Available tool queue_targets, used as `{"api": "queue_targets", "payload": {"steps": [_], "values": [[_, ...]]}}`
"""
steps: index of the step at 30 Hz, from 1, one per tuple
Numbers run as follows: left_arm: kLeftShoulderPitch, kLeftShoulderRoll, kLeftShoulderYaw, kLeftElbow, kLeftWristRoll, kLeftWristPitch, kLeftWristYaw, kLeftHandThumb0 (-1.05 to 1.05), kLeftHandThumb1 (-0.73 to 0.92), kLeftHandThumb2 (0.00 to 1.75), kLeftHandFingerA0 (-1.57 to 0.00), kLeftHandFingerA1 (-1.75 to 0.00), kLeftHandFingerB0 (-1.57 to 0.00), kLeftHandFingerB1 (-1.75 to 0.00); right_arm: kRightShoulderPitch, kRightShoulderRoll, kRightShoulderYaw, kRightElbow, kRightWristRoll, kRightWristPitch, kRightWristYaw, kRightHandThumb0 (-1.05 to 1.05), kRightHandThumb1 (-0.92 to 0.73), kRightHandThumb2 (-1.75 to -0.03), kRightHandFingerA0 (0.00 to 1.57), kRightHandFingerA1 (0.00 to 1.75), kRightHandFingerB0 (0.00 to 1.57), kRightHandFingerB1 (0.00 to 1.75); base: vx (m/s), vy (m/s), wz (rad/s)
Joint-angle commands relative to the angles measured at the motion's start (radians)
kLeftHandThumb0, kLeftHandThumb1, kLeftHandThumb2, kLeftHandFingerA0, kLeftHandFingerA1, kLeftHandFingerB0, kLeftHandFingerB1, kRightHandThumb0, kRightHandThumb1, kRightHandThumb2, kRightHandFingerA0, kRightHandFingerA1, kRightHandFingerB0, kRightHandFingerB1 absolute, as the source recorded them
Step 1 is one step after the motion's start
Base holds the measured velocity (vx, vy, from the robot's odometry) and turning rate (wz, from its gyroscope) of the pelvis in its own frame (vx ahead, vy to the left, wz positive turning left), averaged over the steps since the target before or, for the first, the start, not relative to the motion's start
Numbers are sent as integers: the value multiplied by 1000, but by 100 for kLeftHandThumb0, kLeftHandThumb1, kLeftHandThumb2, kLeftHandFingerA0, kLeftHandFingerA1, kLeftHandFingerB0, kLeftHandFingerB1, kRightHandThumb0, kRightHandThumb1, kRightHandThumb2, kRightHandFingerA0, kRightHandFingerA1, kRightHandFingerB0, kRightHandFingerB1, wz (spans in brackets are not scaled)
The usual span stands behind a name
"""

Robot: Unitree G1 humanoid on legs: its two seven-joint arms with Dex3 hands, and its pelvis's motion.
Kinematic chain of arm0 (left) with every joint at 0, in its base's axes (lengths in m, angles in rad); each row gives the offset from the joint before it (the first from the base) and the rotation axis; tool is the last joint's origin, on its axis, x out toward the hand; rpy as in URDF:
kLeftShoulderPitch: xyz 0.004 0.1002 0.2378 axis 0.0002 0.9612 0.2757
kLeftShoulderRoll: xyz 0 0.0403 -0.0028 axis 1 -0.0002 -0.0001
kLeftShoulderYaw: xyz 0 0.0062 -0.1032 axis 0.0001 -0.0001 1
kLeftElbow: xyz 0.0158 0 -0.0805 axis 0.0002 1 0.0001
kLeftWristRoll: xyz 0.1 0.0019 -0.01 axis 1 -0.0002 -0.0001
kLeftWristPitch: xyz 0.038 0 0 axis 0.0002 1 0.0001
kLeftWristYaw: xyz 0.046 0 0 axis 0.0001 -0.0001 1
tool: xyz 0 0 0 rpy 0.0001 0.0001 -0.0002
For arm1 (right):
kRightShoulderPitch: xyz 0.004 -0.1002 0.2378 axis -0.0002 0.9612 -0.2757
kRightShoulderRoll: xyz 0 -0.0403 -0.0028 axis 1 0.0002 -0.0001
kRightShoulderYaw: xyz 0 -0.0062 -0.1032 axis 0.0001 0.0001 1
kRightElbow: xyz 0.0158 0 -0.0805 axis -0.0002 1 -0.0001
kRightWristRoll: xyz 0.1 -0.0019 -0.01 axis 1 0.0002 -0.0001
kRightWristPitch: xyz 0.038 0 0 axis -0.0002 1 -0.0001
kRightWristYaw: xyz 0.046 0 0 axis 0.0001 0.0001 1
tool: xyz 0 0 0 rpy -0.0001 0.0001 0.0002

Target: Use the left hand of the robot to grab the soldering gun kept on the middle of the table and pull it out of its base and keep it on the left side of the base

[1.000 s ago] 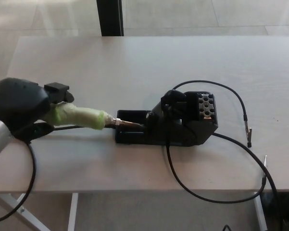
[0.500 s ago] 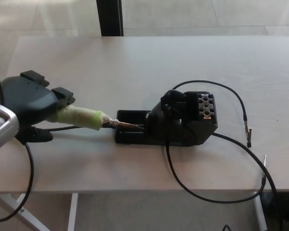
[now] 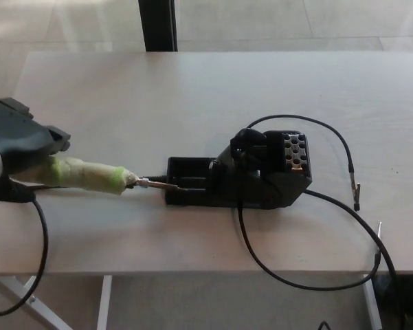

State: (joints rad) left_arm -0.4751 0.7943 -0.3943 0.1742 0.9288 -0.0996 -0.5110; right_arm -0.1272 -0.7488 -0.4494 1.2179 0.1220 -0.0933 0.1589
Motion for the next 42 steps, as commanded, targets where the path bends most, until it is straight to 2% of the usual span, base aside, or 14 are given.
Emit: {"api": "queue_targets", "payload": {"steps": [1, 4, 5, 6, 8, 17, 23, 24, 31, 32, 33, 35, 36, 42], "values": [[17, 3, 83, -30, -116, 44, -80, -64, 55, 89, -1, -30, -14, -43, 2, -35, -16, 3, 23, 8, 2, -59, -60, -58, 45, 69, 27, 34, 0, 0, 0], [29, 1, 159, -47, -193, 41, -86, -63, 75, 63, -3, -29, -19, -28, 9, -35, -15, 1, 21, 3, 1, -60, -60, -58, 44, 68, 27, 34, 0, 0, 0], [30, -10, 221, -61, -280, 77, -136, -68, 57, 94, 0, -28, -8, -37, 8, -36, -20, 7, 26, 8, 2, -60, -59, -58, 45, 69, 26, 33, 0, 0, 0], [30, -17, 244, -69, -313, 96, -162, -66, 77, 64, 0, -27, -13, -25, 8, -40, -17, 7, 23, 12, 2, -60, -59, -58, 45, 69, 26, 33, 0, 0, 0], [34, -18, 263, -70, -334, 100, -183, -73, 60, 98, 0, -26, -6, -34, 10, -38, -22, 5, 28, 10, 7, -61, -58, -58, 45, 70, 26, 34, 0, 0, 0], [83, -21, 356, -125, -473, 171, -298, -96, 68, 101, 0, -18, 0, -1, 16, -30, -32, 3, 31, 10, 8, -62, -45, -83, 48, 75, 19, 45, 0, 0, 0], [68, -99, 700, -188, -924, 473, -460, -101, 73, 107, 0, -12, 0, 0, 14, -32, -42, -1, 43, 23, 23, -61, -46, -82, 44, 72, 18, 45, 0, 0, 0], [70, -94, 762, -207, -983, 529, -485, -100, 74, 107, 0, -12, 0, 0, 9, -32, -51, 3, 53, 30, 28, -56, -57, -57, 42, 69, 24, 33, 0, 0, 0], [243, -77, 1325, -255, -1389, 676, -620, -86, 71, 109, -4, -36, -4, -27, 12, -36, -36, 6, 33, 21, 15, -63, -46, -82, 42, 70, 19, 45, 0, 0, 0], [269, -89, 1399, -269, -1396, 698, -602, -81, 85, 67, -8, -42, -11, -27, 12, -35, -35, 7, 32, 19, 14, -58, -58, -58, 41, 68, 26, 33, 0, 0, 0], [340, -118, 1584, -259, -1440, 723, -569, -89, 69, 107, -2, -50, -8, -37, 11, -32, -41, 7, 39, 19, 19, -61, -46, -83, 44, 75, 19, 45, 0, 0, 0], [394, -166, 1705, -225, -1455, 729, -490, -77, 84, 66, -13, -49, -14, -32, 8, -34, -35, 5, 33, 19, 16, -59, -58, -58, 40, 74, 25, 33, 0, 0, 0], [457, -209, 1784, -164, -1474, 661, -430, -74, 71, 103, -3, -52, -3, -37, 7, -34, -34, 4, 32, 17, 17, -59, -58, -58, 41, 73, 25, 33, 0, 0, 0], [643, -190, 1757, 747, -1350, 198, 1, -95, 78, 100, 0, -25, 0, -1, -2, -44, -40, 3, 37, 28, 23, -57, -59, -58, 41, 69, 26, 33, 0, 0, 0]]}}
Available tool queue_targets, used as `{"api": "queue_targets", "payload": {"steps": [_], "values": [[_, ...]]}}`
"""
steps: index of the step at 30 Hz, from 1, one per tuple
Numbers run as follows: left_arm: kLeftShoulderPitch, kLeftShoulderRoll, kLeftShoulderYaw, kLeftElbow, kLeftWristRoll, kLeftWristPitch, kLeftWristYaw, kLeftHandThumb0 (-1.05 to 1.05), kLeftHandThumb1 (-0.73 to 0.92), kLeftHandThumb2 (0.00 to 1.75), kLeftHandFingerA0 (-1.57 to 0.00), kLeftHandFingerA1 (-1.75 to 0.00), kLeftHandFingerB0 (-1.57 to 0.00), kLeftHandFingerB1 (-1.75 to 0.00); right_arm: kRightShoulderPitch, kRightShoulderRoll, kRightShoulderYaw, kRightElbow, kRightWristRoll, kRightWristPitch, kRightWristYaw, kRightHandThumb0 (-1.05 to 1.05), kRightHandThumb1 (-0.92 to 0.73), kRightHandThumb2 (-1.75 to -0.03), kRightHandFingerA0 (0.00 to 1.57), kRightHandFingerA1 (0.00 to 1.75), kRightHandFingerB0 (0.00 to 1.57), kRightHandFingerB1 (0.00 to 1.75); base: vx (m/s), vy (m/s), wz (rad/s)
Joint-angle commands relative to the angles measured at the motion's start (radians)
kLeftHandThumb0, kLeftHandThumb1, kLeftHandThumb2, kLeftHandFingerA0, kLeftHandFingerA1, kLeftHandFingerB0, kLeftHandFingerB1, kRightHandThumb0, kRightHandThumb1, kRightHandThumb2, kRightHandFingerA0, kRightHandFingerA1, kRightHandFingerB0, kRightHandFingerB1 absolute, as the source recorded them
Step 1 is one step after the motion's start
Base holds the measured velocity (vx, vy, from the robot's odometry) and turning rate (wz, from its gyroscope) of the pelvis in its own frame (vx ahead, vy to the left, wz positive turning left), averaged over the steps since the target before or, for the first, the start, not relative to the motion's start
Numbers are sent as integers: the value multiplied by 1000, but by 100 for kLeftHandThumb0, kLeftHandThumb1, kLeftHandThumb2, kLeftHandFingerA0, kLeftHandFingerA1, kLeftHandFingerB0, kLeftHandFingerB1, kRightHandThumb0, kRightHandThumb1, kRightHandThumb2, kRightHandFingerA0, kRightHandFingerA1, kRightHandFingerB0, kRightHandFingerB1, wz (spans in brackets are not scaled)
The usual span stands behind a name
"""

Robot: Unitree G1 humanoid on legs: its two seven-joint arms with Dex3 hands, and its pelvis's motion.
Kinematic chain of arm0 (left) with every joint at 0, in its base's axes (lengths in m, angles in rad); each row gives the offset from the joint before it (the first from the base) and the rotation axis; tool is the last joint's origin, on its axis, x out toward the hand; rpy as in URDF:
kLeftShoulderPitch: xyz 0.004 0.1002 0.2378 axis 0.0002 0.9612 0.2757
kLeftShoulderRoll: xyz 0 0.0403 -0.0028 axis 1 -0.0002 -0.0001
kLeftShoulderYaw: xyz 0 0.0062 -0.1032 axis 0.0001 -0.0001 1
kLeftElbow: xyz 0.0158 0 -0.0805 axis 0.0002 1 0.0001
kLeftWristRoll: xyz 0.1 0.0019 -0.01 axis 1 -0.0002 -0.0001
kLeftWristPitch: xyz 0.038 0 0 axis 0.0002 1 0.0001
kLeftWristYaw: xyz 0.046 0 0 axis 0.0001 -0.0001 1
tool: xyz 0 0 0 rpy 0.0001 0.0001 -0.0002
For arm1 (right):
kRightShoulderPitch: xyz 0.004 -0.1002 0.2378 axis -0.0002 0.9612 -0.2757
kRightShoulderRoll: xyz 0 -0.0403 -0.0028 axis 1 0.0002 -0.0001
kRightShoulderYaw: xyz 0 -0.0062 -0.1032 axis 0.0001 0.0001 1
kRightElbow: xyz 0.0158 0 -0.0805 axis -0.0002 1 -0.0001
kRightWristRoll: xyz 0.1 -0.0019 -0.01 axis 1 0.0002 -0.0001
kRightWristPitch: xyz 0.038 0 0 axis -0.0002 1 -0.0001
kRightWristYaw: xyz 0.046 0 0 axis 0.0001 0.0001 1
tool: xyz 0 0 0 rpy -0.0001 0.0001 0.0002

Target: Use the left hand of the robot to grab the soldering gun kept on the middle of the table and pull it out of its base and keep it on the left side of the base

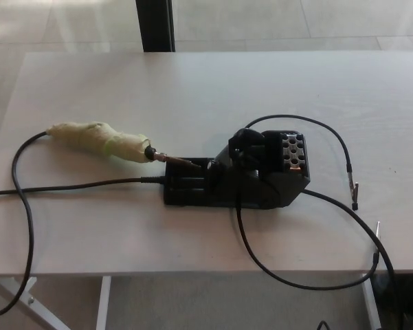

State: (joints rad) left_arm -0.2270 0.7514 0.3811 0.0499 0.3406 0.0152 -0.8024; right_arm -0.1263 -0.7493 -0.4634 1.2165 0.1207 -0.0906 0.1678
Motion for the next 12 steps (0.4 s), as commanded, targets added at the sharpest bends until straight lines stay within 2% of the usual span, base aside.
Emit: {"api": "queue_targets", "payload": {"steps": [1, 2, 3, 4, 5, 6, 7, 8, 9, 12], "values": [[411, -150, 947, 934, -744, 72, 315, -93, 72, 97, 0, -33, 0, -5, -6, -43, -25, 3, 37, 24, 14, -57, -59, -58, 43, 72, 26, 33, 0, 0, 0], [425, -159, 921, 989, -730, 72, 344, -95, 73, 96, 0, -29, 0, 0, -7, -38, -23, 4, 36, 23, 13, -60, -47, -83, 45, 72, 20, 45, 0, 0, 0], [434, -161, 916, 1006, -727, 71, 350, -95, 73, 96, 0, -29, 0, 0, -6, -35, -22, 5, 35, 21, 14, -60, -47, -83, 45, 72, 20, 45, 0, 0, 0], [435, -190, 890, 1002, -695, 84, 406, -83, 66, 93, 0, -35, 0, -11, -3, -32, -20, 4, 33, 17, 14, -59, -60, -58, 38, 71, 25, 34, 0, 0, 0], [431, -250, 844, 955, -627, 139, 511, -61, 88, 68, 0, -11, 0, -7, 4, -28, -15, 4, 28, 11, 11, -64, -48, -84, 39, 70, 19, 45, 0, 0, 0], [428, -256, 844, 941, -618, 151, 518, -61, 88, 68, 0, -11, 0, -7, 7, -28, -15, 4, 27, 11, 10, -64, -48, -84, 39, 70, 19, 45, 0, 0, 0], [419, -263, 839, 927, -608, 160, 527, -61, 84, 87, 0, -30, 0, -7, 10, -28, -16, 3, 28, 13, 10, -58, -59, -59, 37, 66, 25, 32, 0, 0, 0], [393, -283, 839, 896, -599, 186, 552, -52, 91, 70, 0, -5, 0, -9, 11, -29, -20, 2, 33, 18, 14, -58, -59, -58, 35, 67, 24, 33, 0, 0, 0], [350, -295, 833, 872, -585, 236, 586, -54, 90, 70, 0, -15, 0, -15, 11, -26, -26, 5, 40, 17, 21, -57, -61, -58, 41, 69, 25, 32, 0, 0, 0], [284, -325, 742, 810, -473, 316, 636, -54, 89, 69, 0, -15, 0, -22, 15, -24, -31, 8, 45, 15, 27, -57, -61, -58, 41, 69, 25, 32, 0, 0, 0]]}}
